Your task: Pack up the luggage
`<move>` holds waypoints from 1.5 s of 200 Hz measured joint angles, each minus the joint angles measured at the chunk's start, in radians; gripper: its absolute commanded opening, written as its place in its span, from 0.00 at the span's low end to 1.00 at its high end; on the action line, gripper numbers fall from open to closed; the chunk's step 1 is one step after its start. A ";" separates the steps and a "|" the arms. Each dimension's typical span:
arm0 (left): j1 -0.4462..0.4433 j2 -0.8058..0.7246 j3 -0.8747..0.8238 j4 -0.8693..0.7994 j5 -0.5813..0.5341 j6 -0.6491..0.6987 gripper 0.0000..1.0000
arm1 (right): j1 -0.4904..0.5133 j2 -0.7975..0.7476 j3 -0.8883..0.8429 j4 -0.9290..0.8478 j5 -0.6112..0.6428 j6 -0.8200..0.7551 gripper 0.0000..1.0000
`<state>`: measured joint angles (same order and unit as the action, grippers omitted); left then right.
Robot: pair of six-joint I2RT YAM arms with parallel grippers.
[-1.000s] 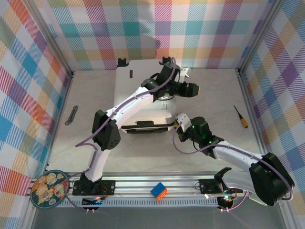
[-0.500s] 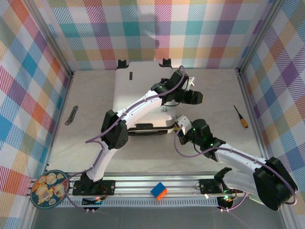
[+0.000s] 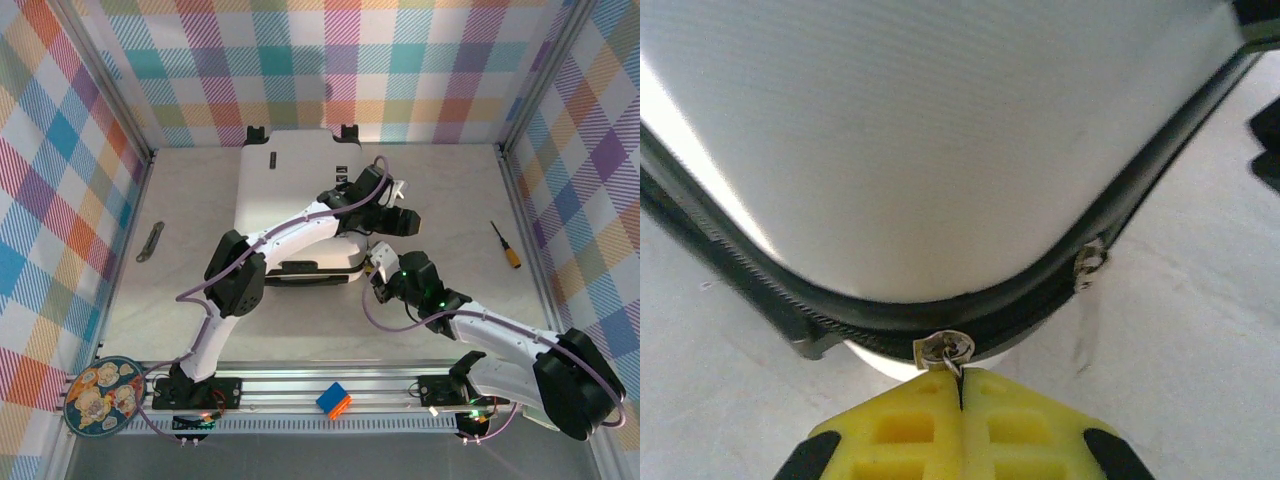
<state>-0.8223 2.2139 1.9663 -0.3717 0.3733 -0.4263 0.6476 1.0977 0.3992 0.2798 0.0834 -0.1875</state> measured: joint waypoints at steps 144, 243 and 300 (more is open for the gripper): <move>0.035 -0.057 -0.072 0.053 -0.008 -0.016 0.60 | -0.031 0.208 0.080 0.170 0.050 -0.003 0.00; 0.046 -0.100 -0.012 -0.048 -0.077 0.000 0.61 | -0.097 0.239 0.080 0.219 -0.097 0.034 0.00; 0.046 -0.142 -0.073 -0.006 -0.095 0.005 0.60 | -0.133 0.232 0.060 0.235 -0.156 0.092 0.00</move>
<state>-0.7761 2.0724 1.8935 -0.3779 0.2783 -0.4210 0.5148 1.3293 0.4591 0.5144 -0.0727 -0.0956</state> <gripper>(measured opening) 0.601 0.054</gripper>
